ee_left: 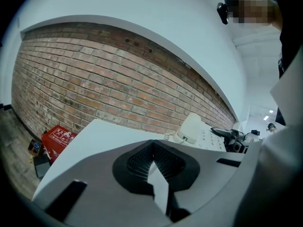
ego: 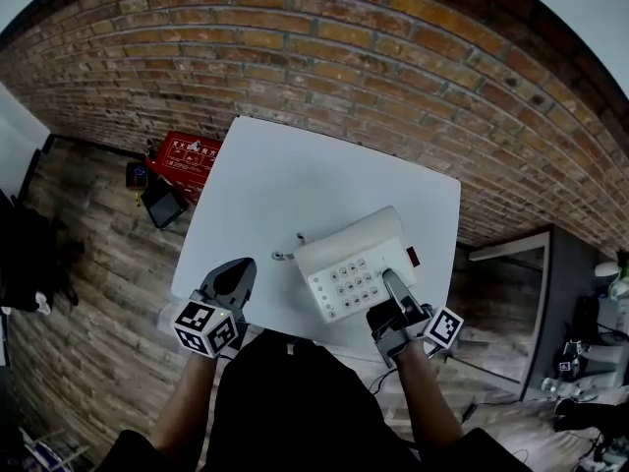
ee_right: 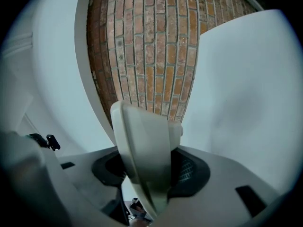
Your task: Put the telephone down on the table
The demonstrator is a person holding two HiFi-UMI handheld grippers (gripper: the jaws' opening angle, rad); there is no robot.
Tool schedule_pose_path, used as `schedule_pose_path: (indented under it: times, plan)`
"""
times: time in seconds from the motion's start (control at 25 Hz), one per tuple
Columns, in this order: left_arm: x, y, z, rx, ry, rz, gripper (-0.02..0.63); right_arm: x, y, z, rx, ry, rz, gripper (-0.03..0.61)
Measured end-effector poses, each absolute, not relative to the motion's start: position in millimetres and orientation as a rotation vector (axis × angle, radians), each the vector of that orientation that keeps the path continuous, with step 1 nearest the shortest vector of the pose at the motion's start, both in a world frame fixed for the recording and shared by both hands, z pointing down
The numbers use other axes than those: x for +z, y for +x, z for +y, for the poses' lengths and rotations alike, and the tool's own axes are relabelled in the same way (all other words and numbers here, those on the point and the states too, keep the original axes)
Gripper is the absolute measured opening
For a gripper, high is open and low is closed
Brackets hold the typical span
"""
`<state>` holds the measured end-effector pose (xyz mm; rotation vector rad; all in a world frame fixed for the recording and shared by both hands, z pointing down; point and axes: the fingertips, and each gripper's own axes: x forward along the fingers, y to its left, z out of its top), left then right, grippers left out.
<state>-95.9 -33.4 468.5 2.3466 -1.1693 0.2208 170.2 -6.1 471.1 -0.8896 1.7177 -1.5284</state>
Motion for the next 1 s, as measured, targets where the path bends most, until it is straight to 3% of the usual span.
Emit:
schedule_pose_path:
  times: [0.48,1.0]
  plan:
    - [484,-116,-62,0.257,2.319,-1.166,0.012,498,150,-36,-1.626,-0.767,1.888,0.235]
    - [496,-152,-74,0.277,2.251,-1.280,0.012,524,68,-50,-1.892,-0.351,2.161,0.236]
